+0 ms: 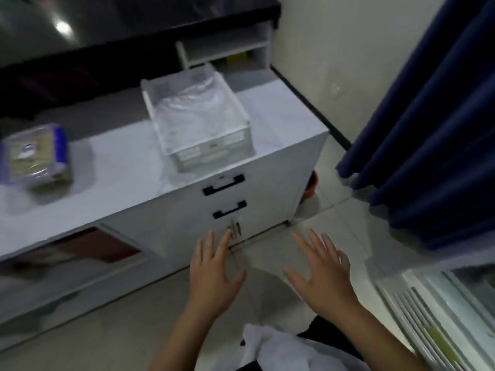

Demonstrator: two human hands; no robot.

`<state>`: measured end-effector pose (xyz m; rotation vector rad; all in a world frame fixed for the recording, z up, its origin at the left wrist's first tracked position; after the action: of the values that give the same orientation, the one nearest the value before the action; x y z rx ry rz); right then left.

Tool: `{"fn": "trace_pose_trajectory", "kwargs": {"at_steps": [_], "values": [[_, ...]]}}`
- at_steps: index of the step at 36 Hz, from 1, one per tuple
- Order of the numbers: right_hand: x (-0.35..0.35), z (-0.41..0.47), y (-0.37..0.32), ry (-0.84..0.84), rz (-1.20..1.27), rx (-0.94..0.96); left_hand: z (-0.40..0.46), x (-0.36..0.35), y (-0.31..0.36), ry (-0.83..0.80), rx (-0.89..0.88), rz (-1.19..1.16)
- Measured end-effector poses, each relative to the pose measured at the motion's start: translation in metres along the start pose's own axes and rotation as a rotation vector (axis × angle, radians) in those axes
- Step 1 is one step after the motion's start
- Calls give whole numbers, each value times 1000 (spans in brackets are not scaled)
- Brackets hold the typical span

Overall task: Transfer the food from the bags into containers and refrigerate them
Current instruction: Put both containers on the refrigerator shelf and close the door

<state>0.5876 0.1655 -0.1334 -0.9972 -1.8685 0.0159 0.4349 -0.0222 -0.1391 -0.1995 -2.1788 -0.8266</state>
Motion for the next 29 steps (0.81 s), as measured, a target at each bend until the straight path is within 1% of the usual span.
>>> {"fn": "trace_pose_trajectory", "kwargs": {"at_steps": [4, 8, 12, 15, 18, 23, 26, 29], "values": [[4, 25, -56, -49, -69, 80, -13, 18, -57, 44, 124, -111], [8, 53, -115, -80, -187, 213, -20, 37, -98, 117, 214, -246], [4, 90, -186, -142, -265, 407, -24, 62, -135, 191, 296, -300], [-4, 122, -243, -190, -286, 563, -26, 86, -166, 237, 409, -302], [-6, 153, -297, -226, -317, 697, -29, 118, -194, 284, 520, -357], [-13, 193, -373, -315, -312, 840, -31, 184, -222, 414, 575, -384], [-29, 211, -414, -395, -383, 894, -33, 216, -239, 496, 598, -408], [-40, 224, -447, -399, -423, 944, -32, 234, -253, 526, 603, -415]]}}
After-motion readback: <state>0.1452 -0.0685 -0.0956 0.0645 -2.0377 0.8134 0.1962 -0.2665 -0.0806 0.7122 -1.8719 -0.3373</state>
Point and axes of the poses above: each hand's wrist, its own z-axis towards the middle knuckle, its own x-axis out of the back of the hand, y = z × x, the point moved 6 cm from there along z, towards the middle knuckle, and after that the axes turned 14 degrees about -y, right-handed, at the moved point
